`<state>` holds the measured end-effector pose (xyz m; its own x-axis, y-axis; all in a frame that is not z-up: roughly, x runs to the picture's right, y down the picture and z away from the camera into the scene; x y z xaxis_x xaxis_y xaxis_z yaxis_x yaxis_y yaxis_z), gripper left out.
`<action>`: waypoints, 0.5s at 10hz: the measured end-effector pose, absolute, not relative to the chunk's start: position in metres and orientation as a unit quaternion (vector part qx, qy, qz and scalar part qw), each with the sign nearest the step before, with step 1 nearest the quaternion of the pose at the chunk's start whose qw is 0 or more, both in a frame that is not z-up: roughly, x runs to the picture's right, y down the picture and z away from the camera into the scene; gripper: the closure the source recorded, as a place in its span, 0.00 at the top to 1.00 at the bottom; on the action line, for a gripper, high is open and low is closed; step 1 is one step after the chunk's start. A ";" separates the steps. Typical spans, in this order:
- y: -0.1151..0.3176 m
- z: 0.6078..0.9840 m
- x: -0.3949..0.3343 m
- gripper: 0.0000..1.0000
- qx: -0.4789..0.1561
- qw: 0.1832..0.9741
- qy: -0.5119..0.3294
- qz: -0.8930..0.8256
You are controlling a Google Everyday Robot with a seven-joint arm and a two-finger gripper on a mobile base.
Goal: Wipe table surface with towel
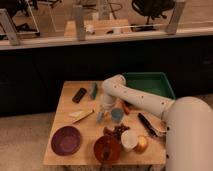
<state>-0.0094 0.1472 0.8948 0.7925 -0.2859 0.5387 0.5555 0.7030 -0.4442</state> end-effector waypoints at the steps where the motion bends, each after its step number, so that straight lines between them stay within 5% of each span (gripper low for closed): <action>1: 0.141 0.900 -0.005 0.00 -0.302 0.900 -0.216 -0.229; 5: 0.113 0.937 -0.010 0.00 -0.295 0.905 -0.209 -0.223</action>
<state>-0.0103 0.1128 0.9372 0.8130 -0.2805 0.5103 0.5274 0.7262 -0.4411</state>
